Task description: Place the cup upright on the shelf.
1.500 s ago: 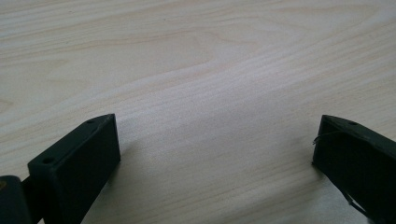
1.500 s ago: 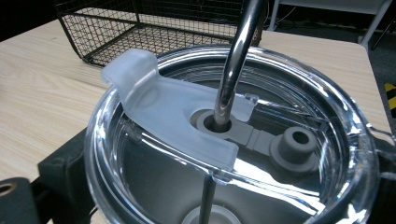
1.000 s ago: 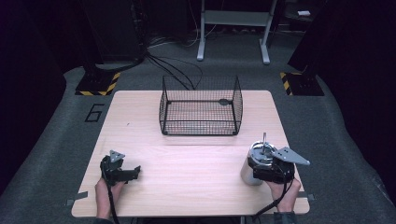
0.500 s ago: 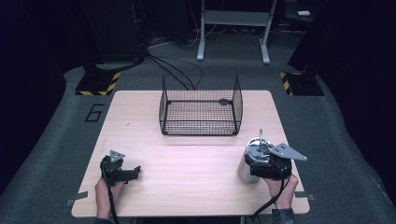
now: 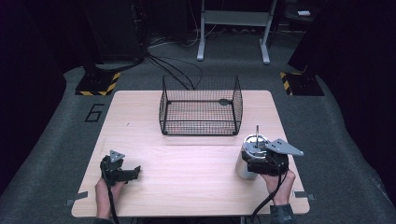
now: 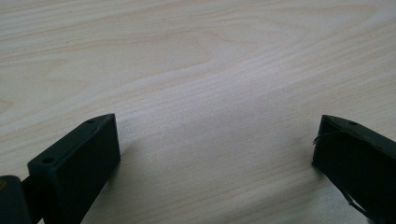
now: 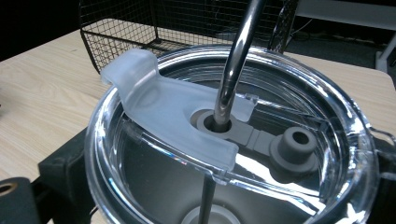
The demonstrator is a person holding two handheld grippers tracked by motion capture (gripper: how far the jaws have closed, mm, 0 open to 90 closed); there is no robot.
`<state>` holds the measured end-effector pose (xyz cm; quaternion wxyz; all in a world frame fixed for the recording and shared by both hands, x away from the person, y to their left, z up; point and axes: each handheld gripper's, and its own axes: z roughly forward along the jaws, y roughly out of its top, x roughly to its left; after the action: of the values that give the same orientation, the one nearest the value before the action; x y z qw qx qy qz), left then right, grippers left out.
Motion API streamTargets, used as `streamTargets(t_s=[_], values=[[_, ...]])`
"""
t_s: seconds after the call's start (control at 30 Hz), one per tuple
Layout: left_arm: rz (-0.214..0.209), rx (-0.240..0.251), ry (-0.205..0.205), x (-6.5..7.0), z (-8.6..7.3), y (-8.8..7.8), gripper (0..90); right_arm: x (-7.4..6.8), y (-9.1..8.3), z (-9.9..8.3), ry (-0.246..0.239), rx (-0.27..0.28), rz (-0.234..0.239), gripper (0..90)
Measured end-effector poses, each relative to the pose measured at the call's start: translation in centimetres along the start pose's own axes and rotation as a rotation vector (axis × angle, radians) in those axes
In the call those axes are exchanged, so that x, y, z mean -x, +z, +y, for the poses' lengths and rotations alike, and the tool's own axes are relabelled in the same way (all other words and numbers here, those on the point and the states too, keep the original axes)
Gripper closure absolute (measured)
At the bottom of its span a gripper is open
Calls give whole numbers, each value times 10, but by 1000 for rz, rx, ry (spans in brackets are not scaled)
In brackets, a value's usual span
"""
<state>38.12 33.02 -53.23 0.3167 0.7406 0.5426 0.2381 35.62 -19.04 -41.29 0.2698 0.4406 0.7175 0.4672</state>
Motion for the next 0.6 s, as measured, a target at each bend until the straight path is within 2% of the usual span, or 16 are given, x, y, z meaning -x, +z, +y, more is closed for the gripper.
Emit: streamTargets(t_s=[0.6], values=[[1,0,0,0,0,0,5,-7,14,24,-31,4,40,35]])
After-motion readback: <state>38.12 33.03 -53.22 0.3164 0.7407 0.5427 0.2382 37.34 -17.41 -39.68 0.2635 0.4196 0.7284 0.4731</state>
